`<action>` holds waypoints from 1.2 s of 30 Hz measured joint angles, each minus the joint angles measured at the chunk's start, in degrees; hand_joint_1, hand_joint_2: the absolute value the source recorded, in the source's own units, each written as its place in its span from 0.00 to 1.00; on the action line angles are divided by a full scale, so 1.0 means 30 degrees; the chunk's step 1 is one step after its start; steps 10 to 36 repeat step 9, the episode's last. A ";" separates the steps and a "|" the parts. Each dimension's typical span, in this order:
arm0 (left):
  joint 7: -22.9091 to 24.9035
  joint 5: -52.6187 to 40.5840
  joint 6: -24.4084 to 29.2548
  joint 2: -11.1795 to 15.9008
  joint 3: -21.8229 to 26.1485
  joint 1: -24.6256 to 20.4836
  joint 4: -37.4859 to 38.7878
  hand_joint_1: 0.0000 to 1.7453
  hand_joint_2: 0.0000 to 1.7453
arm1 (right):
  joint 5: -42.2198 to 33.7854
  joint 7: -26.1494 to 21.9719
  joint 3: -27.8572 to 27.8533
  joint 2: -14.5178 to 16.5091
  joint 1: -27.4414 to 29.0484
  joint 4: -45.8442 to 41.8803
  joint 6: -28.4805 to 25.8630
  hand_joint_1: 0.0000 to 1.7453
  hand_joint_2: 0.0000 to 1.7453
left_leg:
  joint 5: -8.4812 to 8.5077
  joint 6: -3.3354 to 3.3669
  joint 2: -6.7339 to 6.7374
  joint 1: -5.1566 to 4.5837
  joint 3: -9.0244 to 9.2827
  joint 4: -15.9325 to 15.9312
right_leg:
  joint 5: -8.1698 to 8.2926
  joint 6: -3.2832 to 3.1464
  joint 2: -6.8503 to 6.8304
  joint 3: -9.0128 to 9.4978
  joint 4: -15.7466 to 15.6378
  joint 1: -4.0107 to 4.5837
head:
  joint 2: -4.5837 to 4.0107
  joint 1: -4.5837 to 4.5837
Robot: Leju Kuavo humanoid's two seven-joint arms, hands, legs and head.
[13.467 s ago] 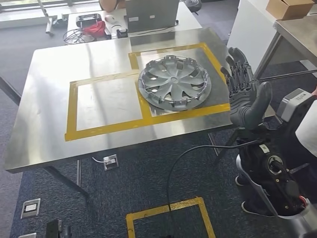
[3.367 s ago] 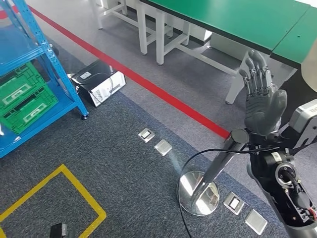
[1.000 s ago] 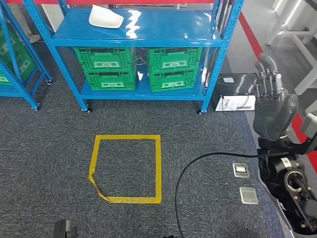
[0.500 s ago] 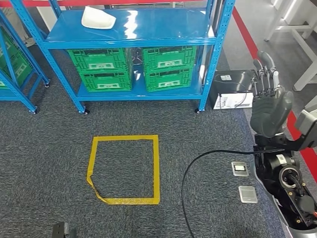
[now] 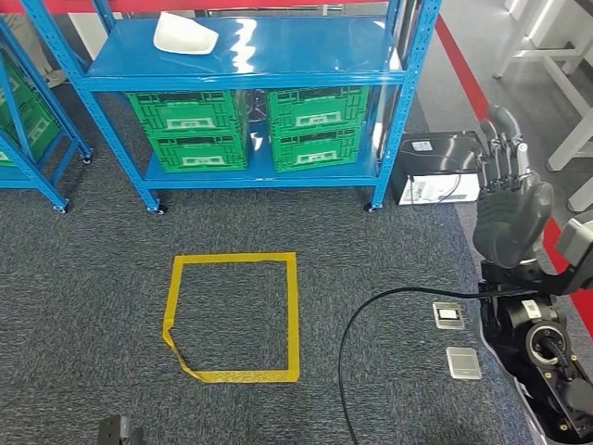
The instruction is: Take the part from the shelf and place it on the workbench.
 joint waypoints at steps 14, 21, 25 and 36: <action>-0.0001 -0.0193 0.0029 0.0000 -0.0174 -0.0028 0.0000 0.00 0.00 | 0.0419 -0.0291 -0.0623 0.0002 0.1211 -0.0671 -0.0078 0.00 0.00 | -0.0011 -0.0003 -0.0002 -0.0002 0.0001 0.0003 | 0.0002 0.0003 0.0000 0.0019 -0.0029 -0.0003 | 0.0000 0.0003; -0.0001 -0.0193 0.0029 0.0000 -0.0174 -0.0028 0.0000 0.00 0.00 | 0.0419 -0.0291 -0.0623 0.0002 0.1211 -0.0671 -0.0078 0.00 0.00 | -0.0011 -0.0003 -0.0002 -0.0002 0.0001 0.0003 | 0.0002 0.0003 0.0000 0.0019 -0.0029 -0.0003 | 0.0000 0.0003; -0.0001 -0.0193 0.0029 0.0000 -0.0174 -0.0028 0.0000 0.00 0.00 | 0.0419 -0.0291 -0.0623 0.0002 0.1211 -0.0671 -0.0078 0.00 0.00 | -0.0011 -0.0003 -0.0002 -0.0002 0.0001 0.0003 | 0.0002 0.0003 0.0000 0.0019 -0.0029 -0.0003 | 0.0000 0.0003; -0.0001 -0.0193 0.0029 0.0000 -0.0174 -0.0028 0.0000 0.00 0.00 | 0.0419 -0.0291 -0.0623 0.0002 0.1211 -0.0671 -0.0078 0.00 0.00 | -0.0011 -0.0003 -0.0002 -0.0002 0.0001 0.0003 | 0.0002 0.0003 0.0000 0.0019 -0.0029 -0.0003 | 0.0000 0.0003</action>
